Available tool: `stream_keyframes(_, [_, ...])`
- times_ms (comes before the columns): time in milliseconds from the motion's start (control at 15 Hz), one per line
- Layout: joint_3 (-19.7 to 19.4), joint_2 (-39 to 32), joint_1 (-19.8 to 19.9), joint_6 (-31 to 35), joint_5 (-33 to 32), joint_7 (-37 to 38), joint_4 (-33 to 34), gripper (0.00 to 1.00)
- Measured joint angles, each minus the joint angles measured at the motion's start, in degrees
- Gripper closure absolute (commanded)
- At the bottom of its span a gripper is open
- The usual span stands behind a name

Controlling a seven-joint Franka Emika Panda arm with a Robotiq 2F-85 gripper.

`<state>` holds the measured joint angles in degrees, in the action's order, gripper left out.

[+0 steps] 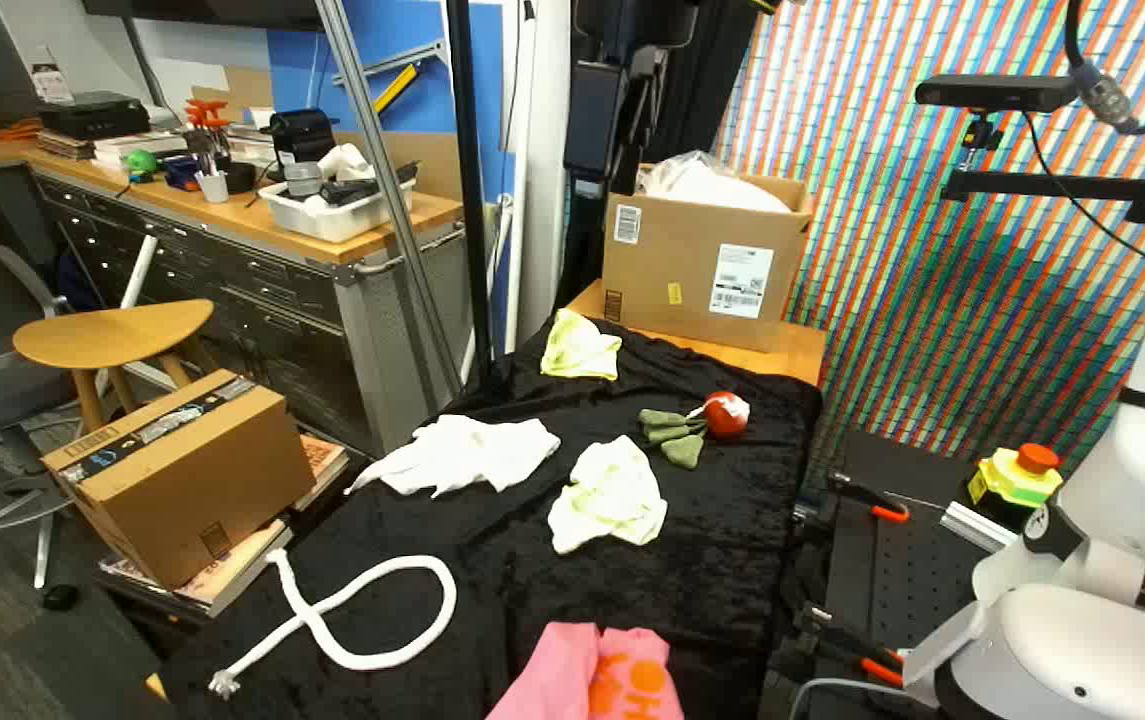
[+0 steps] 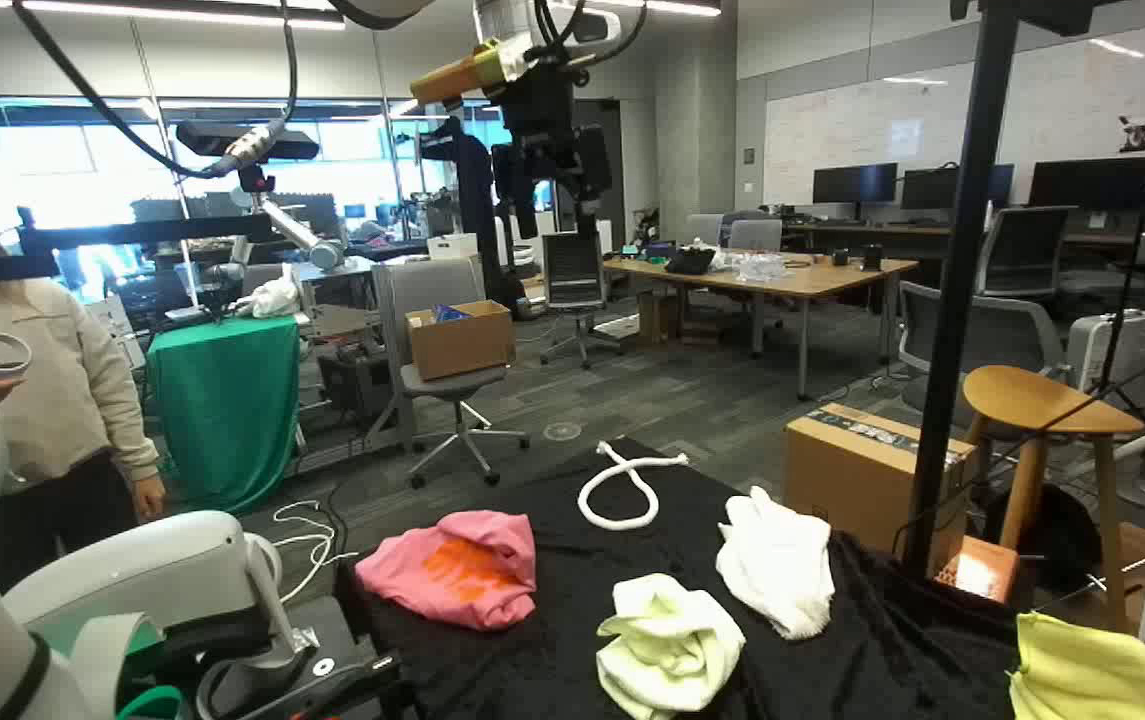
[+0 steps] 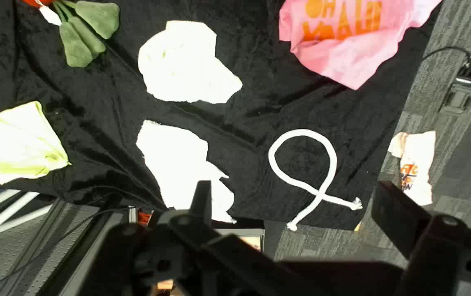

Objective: Pile all the objects on the table

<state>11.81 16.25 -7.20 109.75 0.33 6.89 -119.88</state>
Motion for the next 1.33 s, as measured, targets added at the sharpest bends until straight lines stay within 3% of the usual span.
stream_keyframes(600, [-1.34,-1.68,0.75,1.57,-0.64,0.07,0.59,0.00])
stream_keyframes(1333, [-9.89,-13.64,7.68,11.81,-6.52,0.72,5.17,0.00])
